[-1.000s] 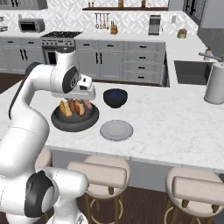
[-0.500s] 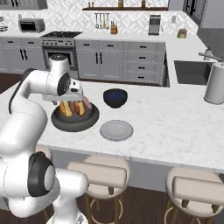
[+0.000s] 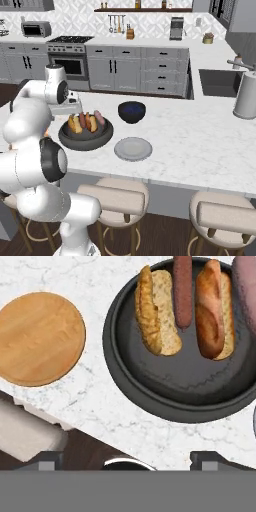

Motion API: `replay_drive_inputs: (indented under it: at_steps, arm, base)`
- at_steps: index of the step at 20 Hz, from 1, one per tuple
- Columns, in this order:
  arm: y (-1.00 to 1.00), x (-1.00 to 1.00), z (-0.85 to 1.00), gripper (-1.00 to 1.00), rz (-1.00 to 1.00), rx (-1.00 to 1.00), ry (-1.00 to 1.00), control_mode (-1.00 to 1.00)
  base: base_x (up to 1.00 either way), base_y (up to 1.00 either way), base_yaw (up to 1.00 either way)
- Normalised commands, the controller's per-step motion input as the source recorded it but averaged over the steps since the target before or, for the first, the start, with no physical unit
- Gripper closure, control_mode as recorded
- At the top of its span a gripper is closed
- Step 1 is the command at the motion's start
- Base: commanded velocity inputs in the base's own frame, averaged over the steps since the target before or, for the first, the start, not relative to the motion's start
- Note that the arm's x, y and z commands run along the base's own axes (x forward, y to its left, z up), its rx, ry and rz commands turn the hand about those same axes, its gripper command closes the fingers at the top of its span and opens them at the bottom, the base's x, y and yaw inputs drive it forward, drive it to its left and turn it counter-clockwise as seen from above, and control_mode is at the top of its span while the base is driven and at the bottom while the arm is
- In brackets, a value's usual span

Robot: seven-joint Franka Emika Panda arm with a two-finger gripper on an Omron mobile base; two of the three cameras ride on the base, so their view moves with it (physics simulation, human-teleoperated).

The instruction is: Place one bun and one sausage from the bowl on each plate.

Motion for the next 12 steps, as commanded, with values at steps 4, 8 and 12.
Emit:
replay_drive_inputs:
  at_steps: [4,8,12]
  arm:
    - [0.28,0.81,-0.53,-1.0,0.0,-0.12,0.0,-1.0]
    - [0.0,0.67,-0.46,-1.0,0.0,-0.05,0.0,-1.0]
    - [0.01,0.4,-0.3,-1.0,0.0,0.0,0.02,-1.0]
  base:
    - [0.0,0.0,0.0]
    - [0.0,0.0,0.0]
    - [0.0,0.0,0.0]
